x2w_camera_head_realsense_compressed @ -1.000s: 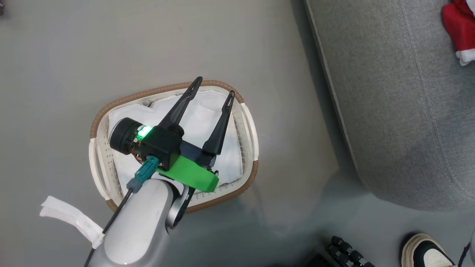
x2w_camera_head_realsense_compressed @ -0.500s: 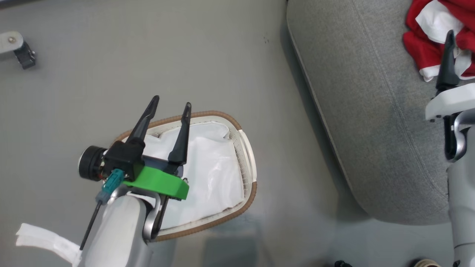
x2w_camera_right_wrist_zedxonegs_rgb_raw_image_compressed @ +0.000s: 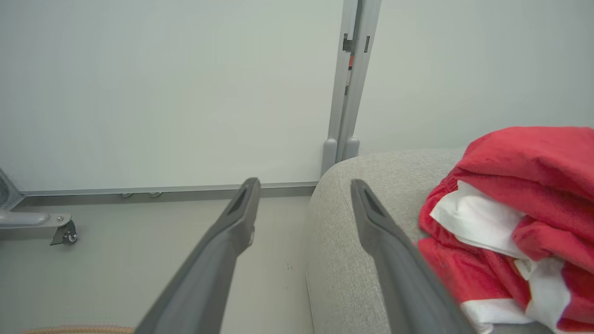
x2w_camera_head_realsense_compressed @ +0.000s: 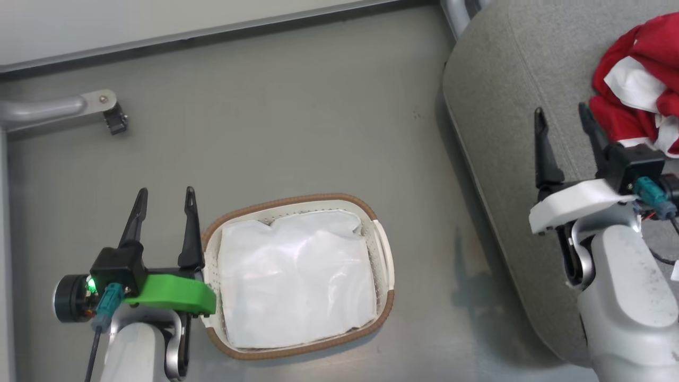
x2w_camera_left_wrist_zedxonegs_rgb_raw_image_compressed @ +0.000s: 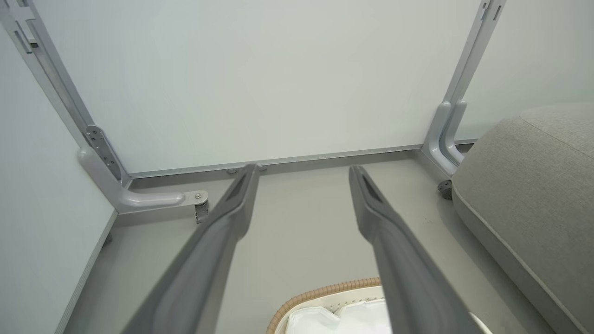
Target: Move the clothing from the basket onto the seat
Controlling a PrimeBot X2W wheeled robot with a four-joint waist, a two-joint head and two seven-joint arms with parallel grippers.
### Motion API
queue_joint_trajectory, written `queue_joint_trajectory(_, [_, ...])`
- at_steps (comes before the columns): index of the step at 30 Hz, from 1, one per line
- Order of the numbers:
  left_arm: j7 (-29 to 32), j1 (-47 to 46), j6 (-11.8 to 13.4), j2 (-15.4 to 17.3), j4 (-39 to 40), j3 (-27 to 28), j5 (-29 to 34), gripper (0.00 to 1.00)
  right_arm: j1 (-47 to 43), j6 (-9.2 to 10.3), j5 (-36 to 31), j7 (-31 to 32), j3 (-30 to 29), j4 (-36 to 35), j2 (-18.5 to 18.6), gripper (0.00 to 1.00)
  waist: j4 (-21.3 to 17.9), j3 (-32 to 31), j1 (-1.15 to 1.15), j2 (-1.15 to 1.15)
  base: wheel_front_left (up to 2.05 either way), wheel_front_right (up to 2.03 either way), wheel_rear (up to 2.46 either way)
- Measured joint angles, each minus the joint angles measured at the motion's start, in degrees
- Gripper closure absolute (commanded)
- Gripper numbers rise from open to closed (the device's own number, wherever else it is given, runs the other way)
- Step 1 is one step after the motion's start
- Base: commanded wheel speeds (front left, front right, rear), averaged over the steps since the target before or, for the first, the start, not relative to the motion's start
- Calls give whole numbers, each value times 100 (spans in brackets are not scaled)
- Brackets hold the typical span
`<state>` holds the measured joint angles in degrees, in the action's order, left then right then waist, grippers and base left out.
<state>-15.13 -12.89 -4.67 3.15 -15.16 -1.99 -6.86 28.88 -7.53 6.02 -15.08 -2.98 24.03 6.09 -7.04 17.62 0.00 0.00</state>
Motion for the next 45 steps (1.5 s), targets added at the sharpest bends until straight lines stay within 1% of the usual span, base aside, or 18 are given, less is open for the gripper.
queue_joint_trajectory(3, [0, 144, 40, -9, 1, 163, 60, 0, -234, 0, 68, 0, 99, -68, -107, 0, 151, -147, 0, 0, 0, 0, 0])
queue_joint_trajectory(9, [0, 443, 67, -20, -47, 318, 113, 0, -630, 1, 220, 0, 208, -111, -250, 0, 369, -431, 0, 0, 0, 0, 0])
queue_joint_trajectory(13, [0, 603, 115, -22, -70, 346, 120, 0, -844, 1, 304, 0, 247, -125, -308, 0, 474, -608, 0, 0, 0, 0, 0])
queue_joint_trajectory(16, [0, 725, 116, -25, -115, 339, 4, 0, -1006, 0, 312, 0, 354, -120, -319, 0, 541, -742, 0, 0, 0, 0, 0])
queue_joint_trajectory(24, [0, 1031, 107, -26, -41, 341, -93, 0, -1330, 1, 437, 0, 569, -18, -327, 0, 602, -1019, 0, 0, 0, 0, 0])
queue_joint_trajectory(27, [0, 1149, 107, -26, -48, 322, -220, 0, -1454, 0, 490, 0, 667, 14, -327, 0, 603, -1099, 0, 0, 0, 0, 0])
queue_joint_trajectory(34, [0, 1372, 116, -29, 13, 259, -391, 0, -1743, 1, 605, 0, 681, 40, -328, 0, 610, -1268, 0, 0, 0, 0, 0])
queue_joint_trajectory(35, [-1, 1402, 115, -32, 7, 236, -419, 100, -1772, 0, 605, 0, 672, 48, -332, 100, 614, -1280, 0, 0, 0, 0, 0])
queue_joint_trajectory(40, [44, 1407, 115, -64, -226, 209, -457, 100, -1909, 0, 654, 36, 687, 253, -367, 100, 615, -1288, 0, 0, 0, 0, 0])
queue_joint_trajectory(45, [199, 1405, 107, -66, -246, 248, -987, 100, -1915, 0, 1168, 190, 612, 218, -368, 100, 619, -1307, 0, 0, 0, 0, 0])
